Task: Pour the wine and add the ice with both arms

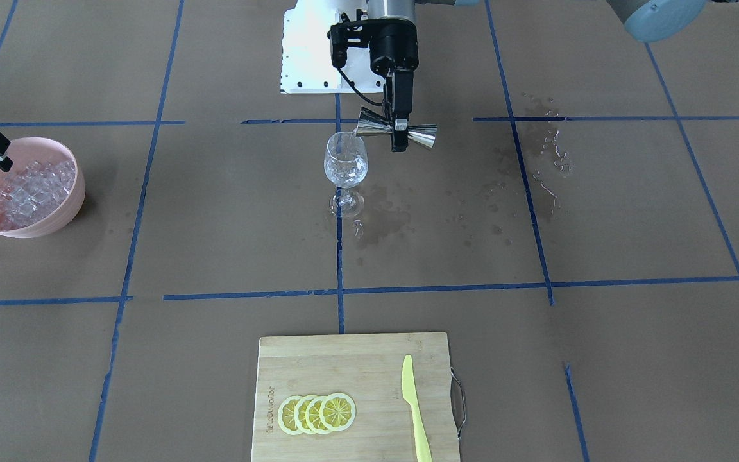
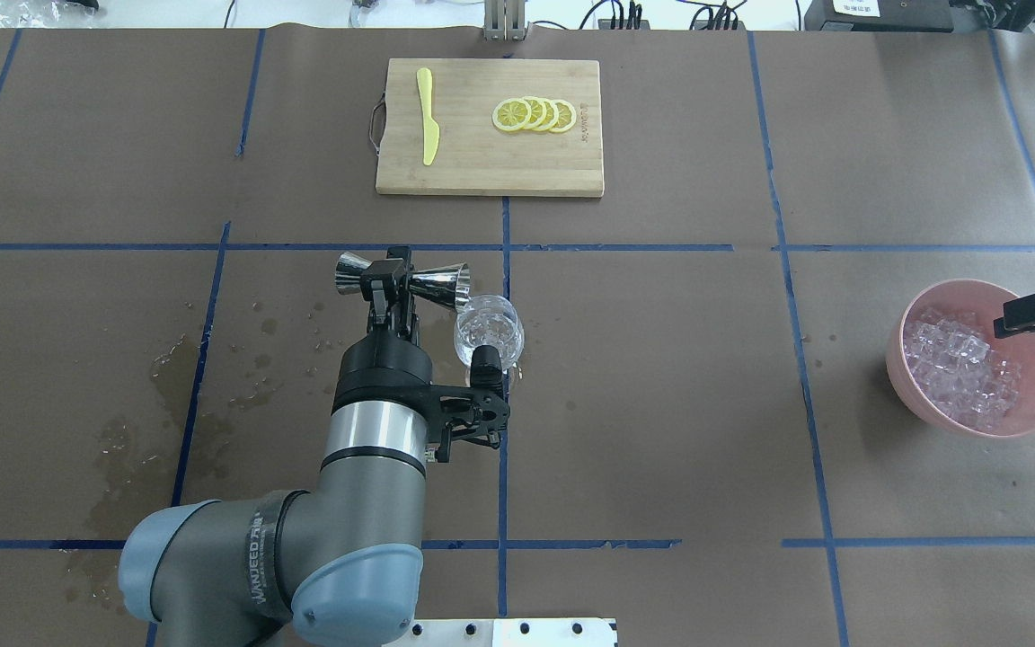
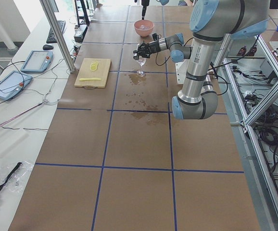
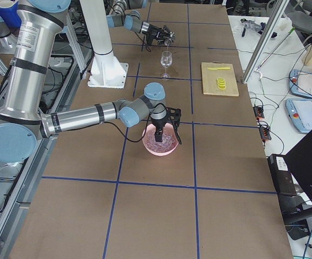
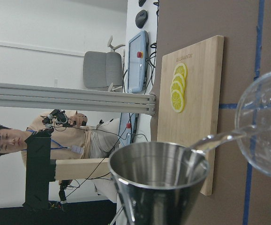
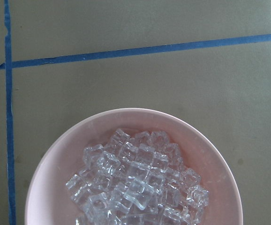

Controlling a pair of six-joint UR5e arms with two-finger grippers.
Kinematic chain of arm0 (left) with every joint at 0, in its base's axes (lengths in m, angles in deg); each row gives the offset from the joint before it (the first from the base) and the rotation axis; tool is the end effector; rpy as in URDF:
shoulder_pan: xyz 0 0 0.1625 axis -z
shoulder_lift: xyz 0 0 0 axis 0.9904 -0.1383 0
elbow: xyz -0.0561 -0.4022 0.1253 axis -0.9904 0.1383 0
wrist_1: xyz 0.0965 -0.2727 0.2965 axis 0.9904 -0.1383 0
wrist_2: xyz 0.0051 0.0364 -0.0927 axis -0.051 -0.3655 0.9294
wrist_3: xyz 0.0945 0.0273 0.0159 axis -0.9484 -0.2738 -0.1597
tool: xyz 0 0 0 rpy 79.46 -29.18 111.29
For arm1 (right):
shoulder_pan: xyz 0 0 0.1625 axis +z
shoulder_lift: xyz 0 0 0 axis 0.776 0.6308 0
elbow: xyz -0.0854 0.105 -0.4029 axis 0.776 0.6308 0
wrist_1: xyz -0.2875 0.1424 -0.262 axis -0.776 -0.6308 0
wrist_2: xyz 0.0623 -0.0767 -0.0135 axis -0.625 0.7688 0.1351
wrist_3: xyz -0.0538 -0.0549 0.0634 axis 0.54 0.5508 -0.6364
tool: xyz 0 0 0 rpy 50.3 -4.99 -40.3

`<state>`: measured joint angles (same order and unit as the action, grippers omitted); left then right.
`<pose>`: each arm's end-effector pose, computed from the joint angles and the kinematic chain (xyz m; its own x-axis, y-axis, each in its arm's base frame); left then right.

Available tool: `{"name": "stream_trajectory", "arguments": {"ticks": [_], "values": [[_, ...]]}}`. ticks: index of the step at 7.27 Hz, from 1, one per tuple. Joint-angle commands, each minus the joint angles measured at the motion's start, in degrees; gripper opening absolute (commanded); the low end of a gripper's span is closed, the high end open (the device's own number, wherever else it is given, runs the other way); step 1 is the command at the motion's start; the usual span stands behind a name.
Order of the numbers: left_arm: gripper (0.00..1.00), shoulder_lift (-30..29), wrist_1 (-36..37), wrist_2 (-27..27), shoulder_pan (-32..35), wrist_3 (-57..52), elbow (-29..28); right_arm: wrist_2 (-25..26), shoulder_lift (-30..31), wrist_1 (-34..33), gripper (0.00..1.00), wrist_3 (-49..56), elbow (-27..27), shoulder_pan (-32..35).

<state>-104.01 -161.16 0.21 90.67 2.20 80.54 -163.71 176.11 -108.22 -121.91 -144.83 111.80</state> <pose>0.5064 -0.3023 0.1550 0.7007 0.3310 0.6320 -0.6805 0.0439 0.7315 -0.1295 -0.3931 0.5170 0.6911 0.1082 0.7146 -0.1635 0.9865 0.0087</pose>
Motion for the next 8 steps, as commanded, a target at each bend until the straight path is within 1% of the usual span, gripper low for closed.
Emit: {"name": "stream_trajectory", "arguments": {"ticks": [1, 5, 7, 8], "values": [[0.0, -0.04, 0.22, -0.02, 0.0, -0.12, 0.0, 0.0, 0.0, 1.78, 1.0, -0.91, 0.09, 0.0], [0.0, 0.04, -0.21, 0.07, 0.26, 0.32, 0.7, -0.09, -0.09, 2.24, 1.0, -1.27, 0.43, -0.18], [0.0, 1.09, -1.0, 0.24, 0.7, 0.84, 3.5, 0.35, -0.09, 2.41, 1.0, -1.01, 1.92, -0.53], [0.0, 2.66, -1.44, 0.33, 0.7, 0.85, 5.78, 1.66, -0.18, 4.42, 1.0, -1.18, 3.24, -1.31]]}}
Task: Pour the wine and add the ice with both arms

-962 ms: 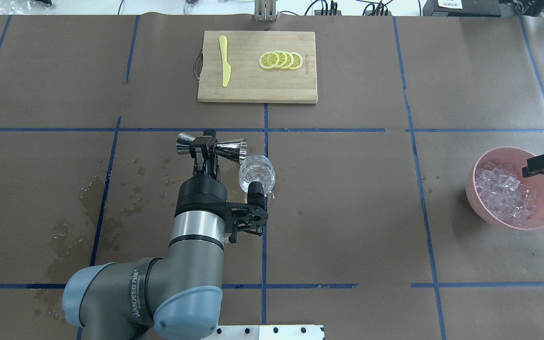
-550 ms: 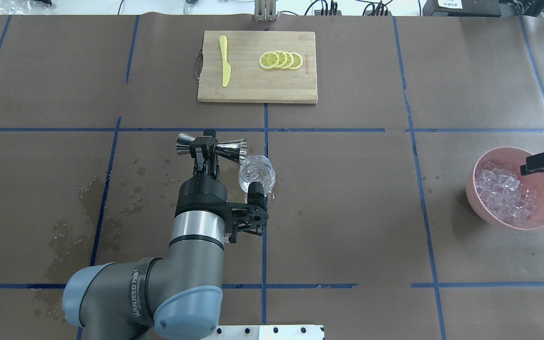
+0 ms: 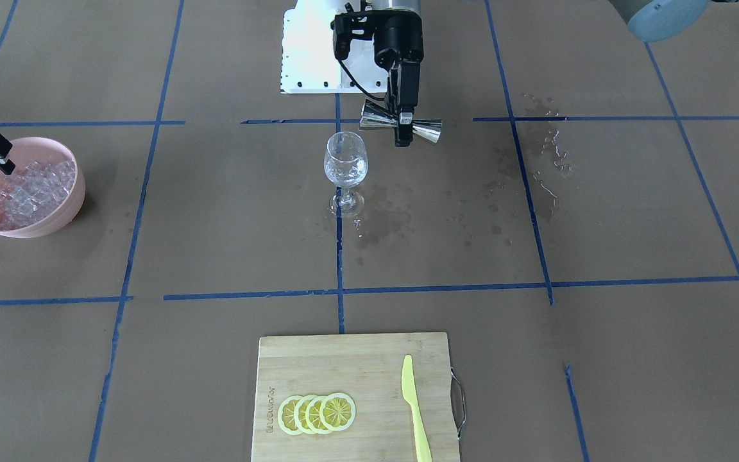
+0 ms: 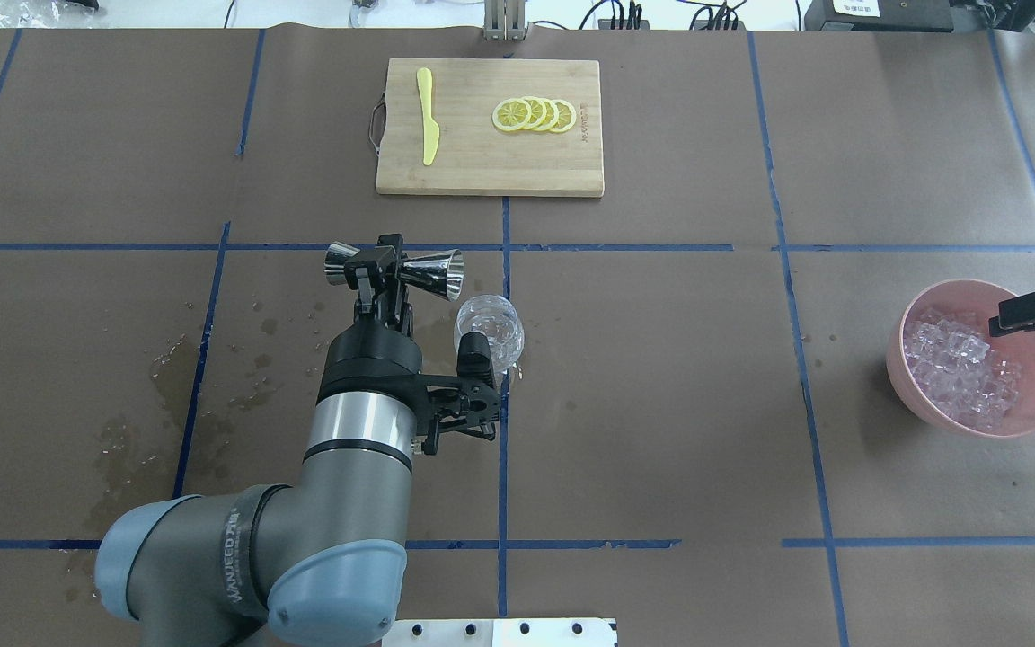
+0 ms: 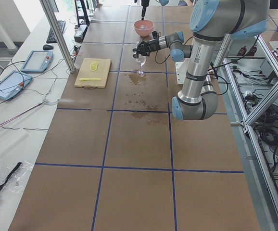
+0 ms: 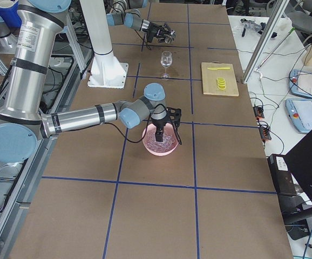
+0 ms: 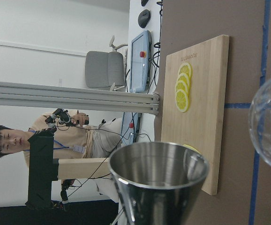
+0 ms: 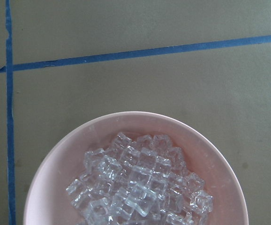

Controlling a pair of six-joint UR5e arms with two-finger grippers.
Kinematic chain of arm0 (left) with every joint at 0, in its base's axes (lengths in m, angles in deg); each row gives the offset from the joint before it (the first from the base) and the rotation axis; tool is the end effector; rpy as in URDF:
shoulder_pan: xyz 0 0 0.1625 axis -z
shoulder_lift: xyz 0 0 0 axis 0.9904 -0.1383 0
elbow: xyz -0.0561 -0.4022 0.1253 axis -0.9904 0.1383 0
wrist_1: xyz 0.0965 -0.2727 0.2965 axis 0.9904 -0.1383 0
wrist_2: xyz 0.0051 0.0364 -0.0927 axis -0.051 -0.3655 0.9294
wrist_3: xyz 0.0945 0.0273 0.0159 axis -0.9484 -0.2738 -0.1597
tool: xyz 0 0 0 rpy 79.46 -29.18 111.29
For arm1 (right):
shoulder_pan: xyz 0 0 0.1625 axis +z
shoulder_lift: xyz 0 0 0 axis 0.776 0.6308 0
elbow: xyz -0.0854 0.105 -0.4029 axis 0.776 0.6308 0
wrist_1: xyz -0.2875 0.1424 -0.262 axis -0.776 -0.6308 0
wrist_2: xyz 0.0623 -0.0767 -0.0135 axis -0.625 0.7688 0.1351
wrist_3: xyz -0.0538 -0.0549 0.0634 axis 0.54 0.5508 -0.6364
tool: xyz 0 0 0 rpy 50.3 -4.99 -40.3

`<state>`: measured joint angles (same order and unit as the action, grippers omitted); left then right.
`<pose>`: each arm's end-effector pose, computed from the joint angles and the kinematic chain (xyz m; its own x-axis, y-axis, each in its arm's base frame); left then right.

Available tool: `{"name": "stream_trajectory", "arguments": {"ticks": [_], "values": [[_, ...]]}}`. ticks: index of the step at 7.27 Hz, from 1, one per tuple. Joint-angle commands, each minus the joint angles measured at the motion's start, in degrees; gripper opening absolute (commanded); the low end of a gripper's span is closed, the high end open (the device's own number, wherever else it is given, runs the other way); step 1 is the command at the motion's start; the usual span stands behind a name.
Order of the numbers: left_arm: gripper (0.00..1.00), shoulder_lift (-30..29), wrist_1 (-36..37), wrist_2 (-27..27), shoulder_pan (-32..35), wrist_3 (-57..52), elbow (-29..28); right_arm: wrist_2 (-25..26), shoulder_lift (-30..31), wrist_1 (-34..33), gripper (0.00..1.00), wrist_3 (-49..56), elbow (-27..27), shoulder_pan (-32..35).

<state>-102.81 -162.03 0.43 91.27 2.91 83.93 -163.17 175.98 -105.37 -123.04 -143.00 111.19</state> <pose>0.4808 -0.3038 0.1461 0.7436 0.3214 0.5863 -0.6312 0.0482 0.7741 -0.1347 -0.3951 0.5266 0.6863 0.1085 0.7192 -0.1717 0.9850 0.0151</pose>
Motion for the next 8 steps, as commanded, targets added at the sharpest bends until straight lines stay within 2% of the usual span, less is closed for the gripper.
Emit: {"name": "stream_trajectory", "arguments": {"ticks": [1, 6, 7, 8], "values": [[0.0, 3.31, -0.66, 0.28, 0.36, 0.14, 4.5, 2.0, -0.05, 4.03, 1.0, -0.06, 3.42, -1.66], [0.0, 7.45, -2.59, 0.37, 0.72, 0.49, 7.95, 4.56, -1.72, 4.58, 1.0, -3.57, 4.76, -6.94], [0.0, 7.54, -2.68, 0.46, 0.89, 0.49, 8.13, 4.56, -1.81, 4.58, 0.94, -3.57, 5.02, -7.03], [0.0, 7.55, -2.68, 0.46, 1.07, 0.57, 8.13, 4.56, -2.33, 4.49, 0.83, -3.57, 5.54, -7.03]]}}
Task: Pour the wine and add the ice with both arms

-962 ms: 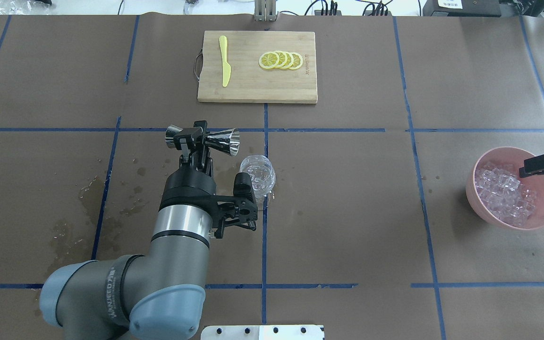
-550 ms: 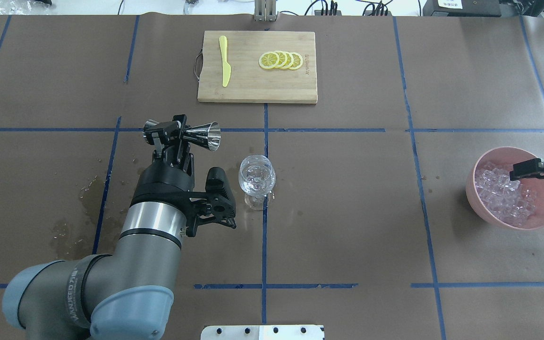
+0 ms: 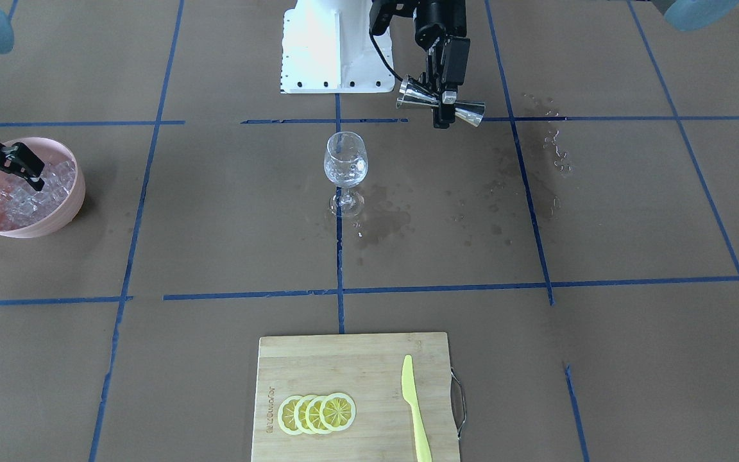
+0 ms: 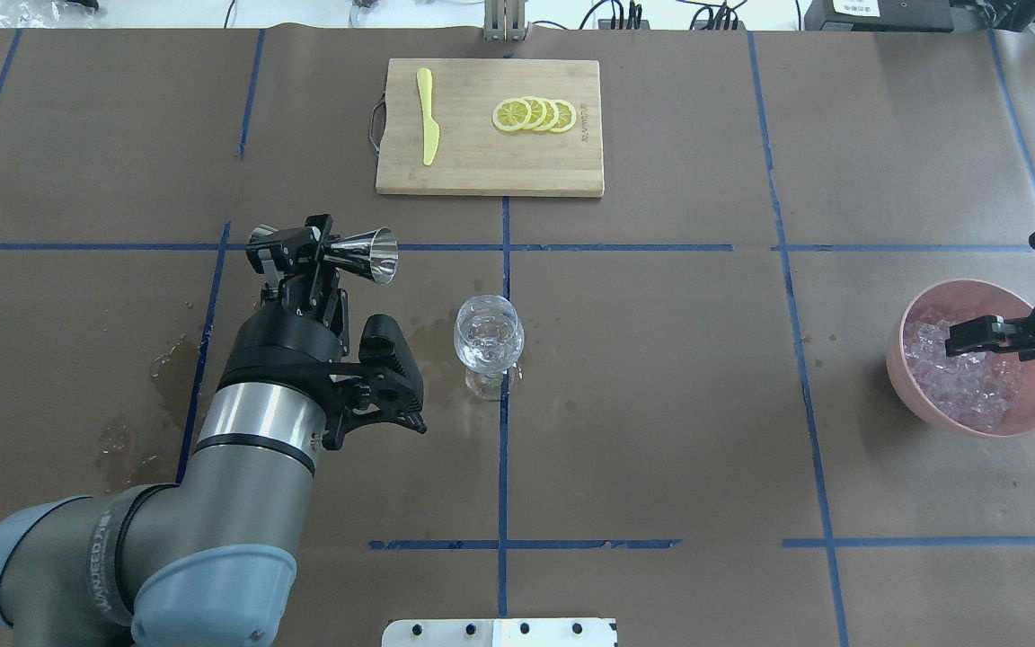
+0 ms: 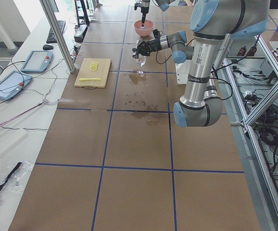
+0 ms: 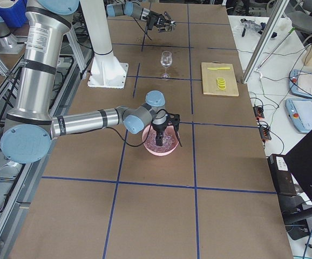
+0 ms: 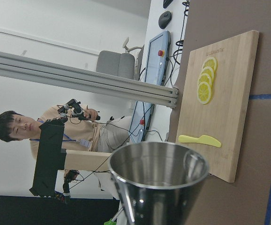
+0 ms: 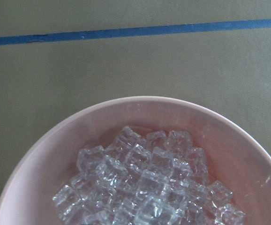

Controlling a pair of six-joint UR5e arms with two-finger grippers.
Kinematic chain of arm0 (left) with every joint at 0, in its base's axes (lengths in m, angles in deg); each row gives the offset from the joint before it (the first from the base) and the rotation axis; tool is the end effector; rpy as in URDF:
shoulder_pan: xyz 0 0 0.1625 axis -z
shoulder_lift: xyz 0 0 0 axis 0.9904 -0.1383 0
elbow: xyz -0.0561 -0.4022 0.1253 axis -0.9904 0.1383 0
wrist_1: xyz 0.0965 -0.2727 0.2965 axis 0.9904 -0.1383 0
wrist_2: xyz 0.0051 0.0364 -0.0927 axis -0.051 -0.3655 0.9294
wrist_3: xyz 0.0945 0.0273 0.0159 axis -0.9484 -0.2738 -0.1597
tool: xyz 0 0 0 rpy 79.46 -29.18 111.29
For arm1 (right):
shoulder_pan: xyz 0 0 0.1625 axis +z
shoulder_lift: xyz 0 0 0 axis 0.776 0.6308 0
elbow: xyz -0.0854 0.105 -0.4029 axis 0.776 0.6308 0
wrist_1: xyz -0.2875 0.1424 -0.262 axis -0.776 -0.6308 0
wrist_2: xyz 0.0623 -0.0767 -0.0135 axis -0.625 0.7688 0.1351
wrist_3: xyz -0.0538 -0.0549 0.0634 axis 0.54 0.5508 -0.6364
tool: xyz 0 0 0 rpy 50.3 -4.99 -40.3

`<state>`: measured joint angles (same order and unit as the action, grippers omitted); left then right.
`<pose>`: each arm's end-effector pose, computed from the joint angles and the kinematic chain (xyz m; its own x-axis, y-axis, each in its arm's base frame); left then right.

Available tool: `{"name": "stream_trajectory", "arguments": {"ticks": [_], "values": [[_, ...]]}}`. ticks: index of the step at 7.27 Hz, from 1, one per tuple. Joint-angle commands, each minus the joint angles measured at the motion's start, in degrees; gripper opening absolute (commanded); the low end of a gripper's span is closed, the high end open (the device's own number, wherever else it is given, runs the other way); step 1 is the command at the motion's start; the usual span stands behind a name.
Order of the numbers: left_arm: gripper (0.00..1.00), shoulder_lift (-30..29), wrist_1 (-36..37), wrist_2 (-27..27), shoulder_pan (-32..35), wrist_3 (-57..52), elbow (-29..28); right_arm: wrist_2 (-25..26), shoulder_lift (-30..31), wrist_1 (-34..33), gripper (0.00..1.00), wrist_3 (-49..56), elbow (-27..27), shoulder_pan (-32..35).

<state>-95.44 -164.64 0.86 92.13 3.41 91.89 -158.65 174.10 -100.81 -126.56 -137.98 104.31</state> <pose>0.4219 -0.3010 0.1634 0.7830 0.3113 0.5386 -0.5799 0.0517 0.8131 -0.1870 -0.3954 0.5513 0.7126 0.0767 0.6973 -0.1394 0.9897 0.0335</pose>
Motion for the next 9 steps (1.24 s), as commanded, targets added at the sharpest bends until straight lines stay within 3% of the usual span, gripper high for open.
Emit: {"name": "stream_trajectory", "arguments": {"ticks": [1, 4, 9], "values": [[0.0, 0.7, -0.08, 0.03, 0.21, 0.08, 0.16, -0.05, -2.28, -0.07, 0.81, -0.14, 2.27, -0.16], [0.0, 1.06, -0.17, 0.03, 0.3, 1.22, 0.16, -0.14, -2.57, -0.07, 0.7, -0.06, 3.17, 0.02], [0.0, 1.06, -0.17, 0.03, 0.47, 1.31, 0.08, -0.58, 0.5, 0.11, 0.69, 0.03, 0.63, 0.2]]}}
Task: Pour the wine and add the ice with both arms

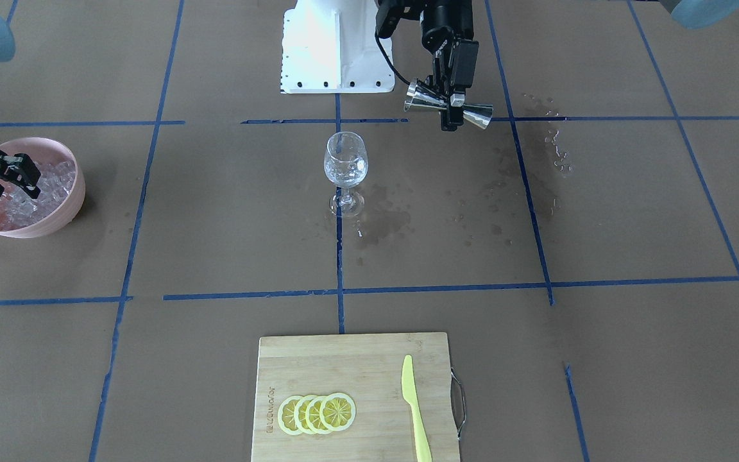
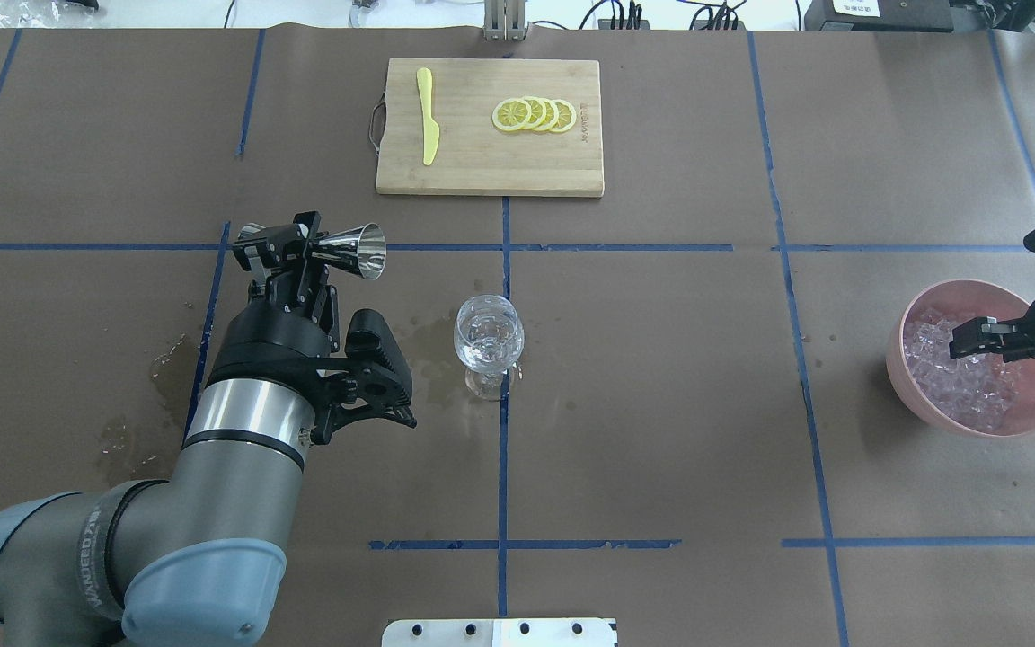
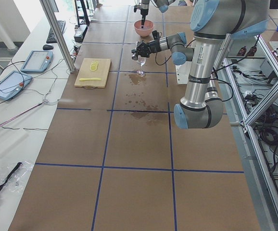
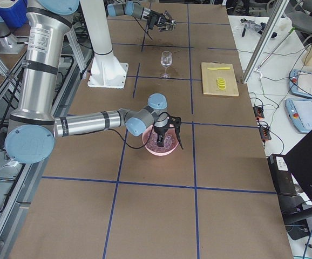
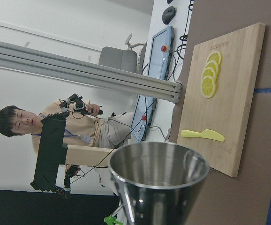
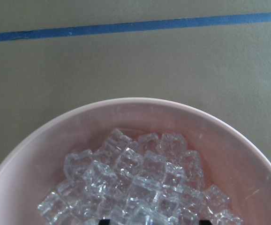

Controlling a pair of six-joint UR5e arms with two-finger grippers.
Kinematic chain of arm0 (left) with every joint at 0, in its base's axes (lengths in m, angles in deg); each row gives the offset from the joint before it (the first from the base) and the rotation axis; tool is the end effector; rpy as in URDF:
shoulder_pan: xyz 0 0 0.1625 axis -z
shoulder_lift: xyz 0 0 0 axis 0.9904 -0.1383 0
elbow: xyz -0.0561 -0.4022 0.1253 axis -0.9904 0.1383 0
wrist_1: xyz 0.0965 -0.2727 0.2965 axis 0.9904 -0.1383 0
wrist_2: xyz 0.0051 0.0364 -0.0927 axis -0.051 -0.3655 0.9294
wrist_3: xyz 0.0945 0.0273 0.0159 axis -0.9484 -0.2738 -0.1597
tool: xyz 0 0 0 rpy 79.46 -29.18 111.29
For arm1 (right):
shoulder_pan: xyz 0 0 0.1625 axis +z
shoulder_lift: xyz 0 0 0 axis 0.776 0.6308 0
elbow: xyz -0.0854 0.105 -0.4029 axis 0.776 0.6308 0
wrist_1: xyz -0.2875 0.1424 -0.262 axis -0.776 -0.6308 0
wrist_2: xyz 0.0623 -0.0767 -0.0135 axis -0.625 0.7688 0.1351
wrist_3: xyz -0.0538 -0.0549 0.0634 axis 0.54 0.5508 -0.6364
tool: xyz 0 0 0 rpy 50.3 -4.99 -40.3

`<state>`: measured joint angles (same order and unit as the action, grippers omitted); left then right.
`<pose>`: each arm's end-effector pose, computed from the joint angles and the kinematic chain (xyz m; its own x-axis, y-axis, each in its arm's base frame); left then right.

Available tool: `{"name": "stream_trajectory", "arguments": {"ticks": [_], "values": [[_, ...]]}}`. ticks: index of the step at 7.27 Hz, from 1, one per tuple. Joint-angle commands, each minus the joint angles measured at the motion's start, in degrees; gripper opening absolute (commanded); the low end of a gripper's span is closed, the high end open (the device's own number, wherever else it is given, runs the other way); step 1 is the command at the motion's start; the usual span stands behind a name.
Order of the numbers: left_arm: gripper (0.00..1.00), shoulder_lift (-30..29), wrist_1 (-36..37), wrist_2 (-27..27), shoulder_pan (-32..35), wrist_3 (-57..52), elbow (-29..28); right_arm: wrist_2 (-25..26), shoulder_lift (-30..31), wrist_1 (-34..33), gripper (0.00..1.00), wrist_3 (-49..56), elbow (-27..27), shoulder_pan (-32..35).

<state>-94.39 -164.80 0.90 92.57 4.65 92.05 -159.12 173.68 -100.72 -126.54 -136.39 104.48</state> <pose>0.4183 -0.3040 0.1709 0.7909 0.3059 0.5299 -0.5726 0.0646 0.8173 -0.1883 -0.3981 0.5621 0.7168 0.0885 0.6916 -0.1373 0.9904 0.0156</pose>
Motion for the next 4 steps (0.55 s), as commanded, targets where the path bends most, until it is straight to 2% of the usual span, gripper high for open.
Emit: {"name": "stream_trajectory", "arguments": {"ticks": [1, 4], "values": [[0.0, 1.13, 0.0, 0.09, -0.05, 1.29, -0.25, -0.11, 0.85, -0.07, 0.64, 0.01, -0.88, -0.07], [0.0, 2.02, 0.0, 1.32, 0.21, 3.85, -0.08, 0.15, 0.41, -0.25, 0.62, 0.01, -0.45, -0.24]]}}
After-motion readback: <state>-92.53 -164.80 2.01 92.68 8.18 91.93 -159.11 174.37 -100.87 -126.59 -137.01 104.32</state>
